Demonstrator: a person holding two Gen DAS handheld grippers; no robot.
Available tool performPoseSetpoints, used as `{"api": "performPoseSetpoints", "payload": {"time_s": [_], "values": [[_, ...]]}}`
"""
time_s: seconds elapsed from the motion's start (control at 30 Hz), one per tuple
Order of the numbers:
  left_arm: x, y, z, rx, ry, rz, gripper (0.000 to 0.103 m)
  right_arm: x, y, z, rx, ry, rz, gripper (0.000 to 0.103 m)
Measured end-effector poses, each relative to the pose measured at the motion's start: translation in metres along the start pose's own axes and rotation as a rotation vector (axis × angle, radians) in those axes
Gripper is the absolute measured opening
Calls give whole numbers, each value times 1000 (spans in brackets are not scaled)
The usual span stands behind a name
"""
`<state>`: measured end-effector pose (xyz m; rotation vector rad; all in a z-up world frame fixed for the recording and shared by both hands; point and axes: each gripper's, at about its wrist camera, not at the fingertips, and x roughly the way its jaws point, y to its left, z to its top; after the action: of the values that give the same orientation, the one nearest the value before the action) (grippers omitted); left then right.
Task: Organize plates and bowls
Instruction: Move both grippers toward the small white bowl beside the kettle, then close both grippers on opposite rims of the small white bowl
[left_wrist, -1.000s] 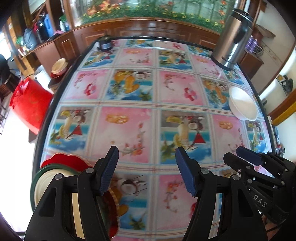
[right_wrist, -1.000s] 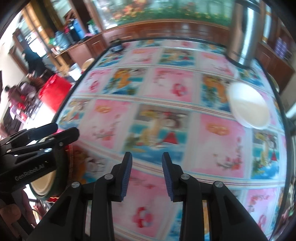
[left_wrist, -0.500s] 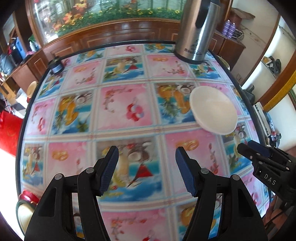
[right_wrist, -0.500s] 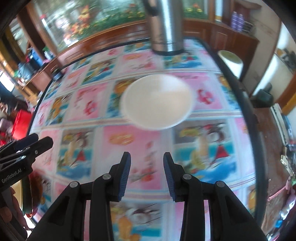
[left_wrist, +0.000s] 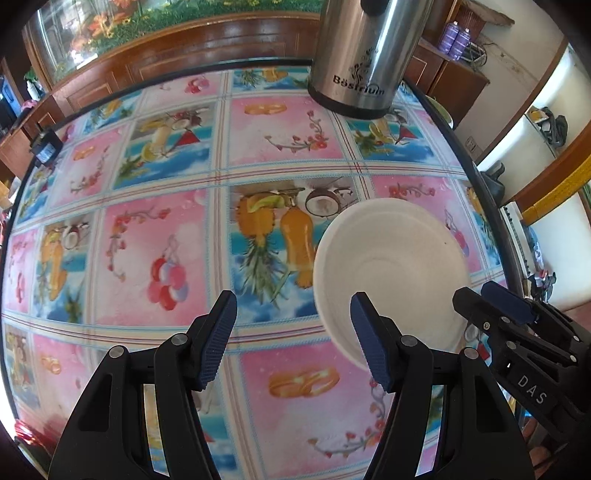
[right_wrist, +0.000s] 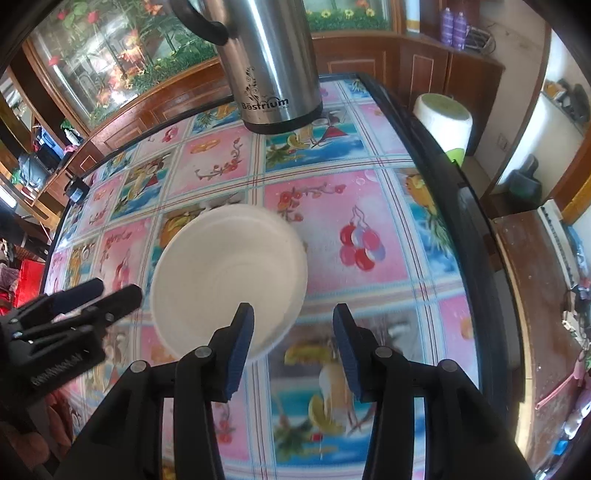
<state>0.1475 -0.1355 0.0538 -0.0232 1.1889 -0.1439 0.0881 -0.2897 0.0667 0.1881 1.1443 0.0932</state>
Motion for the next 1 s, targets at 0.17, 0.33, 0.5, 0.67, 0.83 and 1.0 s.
{"api": "performPoseSetpoints", "payload": {"time_s": [0.17, 0.33, 0.5, 0.67, 0.83, 1.0], "values": [[19, -6, 6, -5, 40, -2, 64, 15, -4, 6, 5, 28, 25, 45], [39, -8, 10, -9, 98, 1, 64, 24, -5, 12, -8, 61, 38, 45], [46, -14, 8, 19, 111, 2, 51, 31, -4, 15, -37, 78, 32, 14], [46, -16, 7, 27, 124, -21, 28, 28, -4, 12, -46, 68, 50, 11], [36, -13, -4, 33, 117, -16, 25, 21, 4, 7, -63, 62, 55, 9], [14, -1, -19, 30, 95, -11, 25, 13, 15, -7, -61, 66, 75, 9]]}}
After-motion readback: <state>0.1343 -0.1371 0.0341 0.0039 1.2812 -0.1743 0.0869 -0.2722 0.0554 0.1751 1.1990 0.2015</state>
